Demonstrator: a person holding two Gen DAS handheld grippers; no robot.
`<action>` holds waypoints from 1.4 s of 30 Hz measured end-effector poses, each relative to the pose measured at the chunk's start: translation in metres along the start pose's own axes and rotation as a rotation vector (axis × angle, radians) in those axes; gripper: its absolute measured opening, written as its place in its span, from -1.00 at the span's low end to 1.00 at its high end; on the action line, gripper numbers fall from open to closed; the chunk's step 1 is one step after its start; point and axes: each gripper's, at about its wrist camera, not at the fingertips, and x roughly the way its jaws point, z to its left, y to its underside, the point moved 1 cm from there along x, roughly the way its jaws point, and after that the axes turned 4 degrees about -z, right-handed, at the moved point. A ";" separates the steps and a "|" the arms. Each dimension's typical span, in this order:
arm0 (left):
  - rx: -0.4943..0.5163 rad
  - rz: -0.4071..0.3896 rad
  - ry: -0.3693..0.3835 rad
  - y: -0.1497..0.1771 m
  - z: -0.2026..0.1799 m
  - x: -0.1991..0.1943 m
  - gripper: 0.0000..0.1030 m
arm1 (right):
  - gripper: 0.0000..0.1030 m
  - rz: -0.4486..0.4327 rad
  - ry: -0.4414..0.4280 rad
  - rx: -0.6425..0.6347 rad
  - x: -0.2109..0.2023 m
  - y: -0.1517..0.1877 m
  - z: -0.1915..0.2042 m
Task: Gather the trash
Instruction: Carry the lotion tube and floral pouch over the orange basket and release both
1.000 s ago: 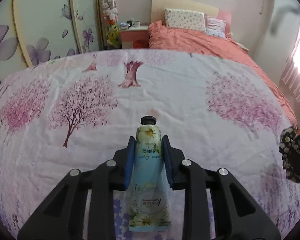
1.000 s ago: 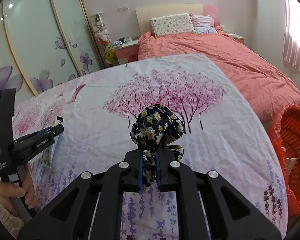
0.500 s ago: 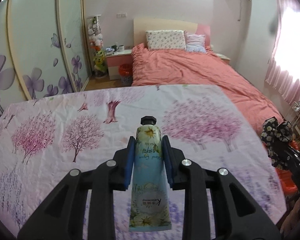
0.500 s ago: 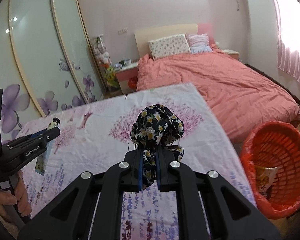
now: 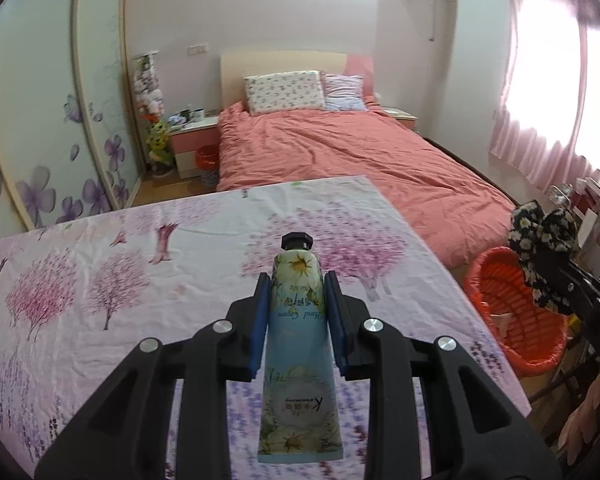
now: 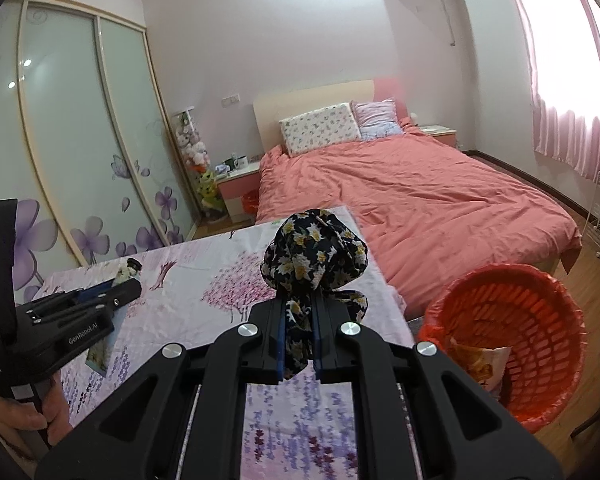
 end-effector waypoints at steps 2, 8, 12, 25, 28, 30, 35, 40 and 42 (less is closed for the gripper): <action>0.014 -0.003 0.019 -0.001 -0.013 -0.001 -0.47 | -0.81 -0.008 0.011 0.007 -0.004 -0.001 -0.009; 0.050 -0.005 0.095 -0.004 -0.056 0.001 -0.47 | -0.81 -0.026 0.049 0.037 -0.015 -0.001 -0.038; 0.078 -0.001 0.163 -0.003 -0.092 0.004 -0.47 | -0.81 -0.038 0.080 0.071 -0.022 -0.001 -0.062; 0.190 0.022 0.407 0.003 -0.224 0.031 -0.47 | -0.81 -0.042 0.190 0.252 -0.030 0.004 -0.174; 0.213 0.042 0.446 0.008 -0.252 0.043 -0.47 | -0.81 -0.040 0.203 0.274 -0.026 0.006 -0.193; 0.230 0.062 0.462 0.013 -0.270 0.054 -0.46 | -0.81 -0.039 0.207 0.283 -0.022 0.005 -0.201; 0.254 0.121 0.465 0.027 -0.291 0.085 -0.41 | -0.69 -0.032 0.207 0.323 -0.016 0.011 -0.220; 0.250 0.149 0.442 0.034 -0.290 0.102 -0.17 | -0.22 0.002 0.180 0.378 -0.011 0.018 -0.232; 0.242 0.154 0.424 0.034 -0.284 0.106 -0.11 | -0.18 0.011 0.182 0.386 -0.010 0.020 -0.234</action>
